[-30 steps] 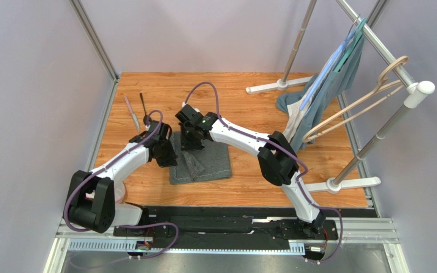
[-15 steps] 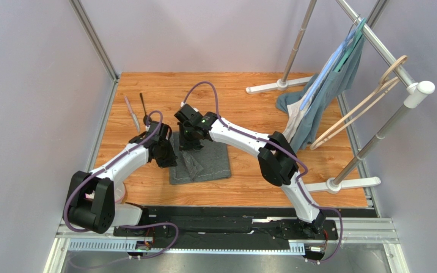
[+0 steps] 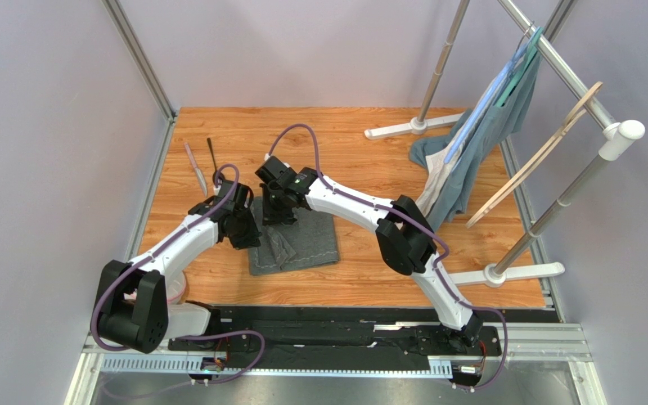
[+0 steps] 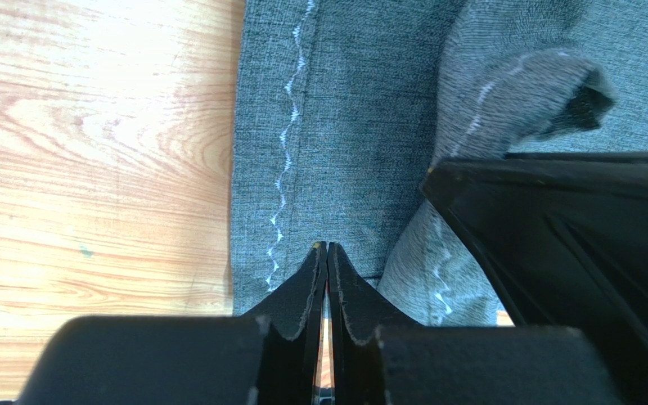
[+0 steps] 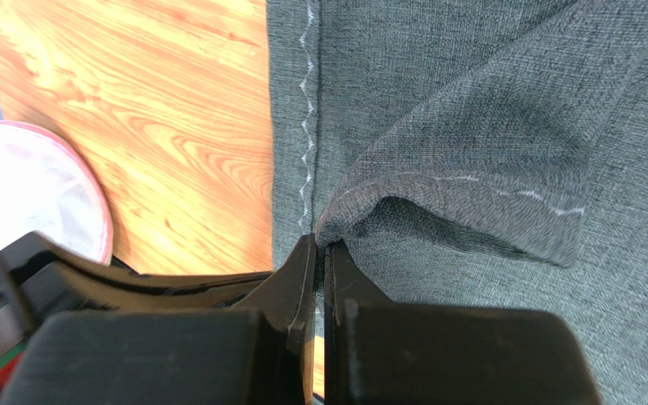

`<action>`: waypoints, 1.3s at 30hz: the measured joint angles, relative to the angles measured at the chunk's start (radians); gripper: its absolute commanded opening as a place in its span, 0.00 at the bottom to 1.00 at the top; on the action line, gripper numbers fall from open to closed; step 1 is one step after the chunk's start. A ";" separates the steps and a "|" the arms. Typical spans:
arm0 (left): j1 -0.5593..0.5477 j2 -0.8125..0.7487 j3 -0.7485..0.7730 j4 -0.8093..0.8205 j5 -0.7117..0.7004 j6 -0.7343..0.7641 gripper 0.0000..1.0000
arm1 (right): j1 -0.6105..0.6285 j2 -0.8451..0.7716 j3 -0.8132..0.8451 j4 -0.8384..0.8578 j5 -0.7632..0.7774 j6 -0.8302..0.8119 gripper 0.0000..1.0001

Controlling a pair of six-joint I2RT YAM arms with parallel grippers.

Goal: Fold the napkin into a case and place the utensils inside
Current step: Fold the rectangle-folded napkin at the center of the board, then smooth out the square-folded napkin at the center of the board.

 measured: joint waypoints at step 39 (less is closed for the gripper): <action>-0.090 0.214 0.379 -0.124 0.109 0.365 0.34 | -0.263 -0.458 -0.650 0.108 -0.213 -0.240 0.48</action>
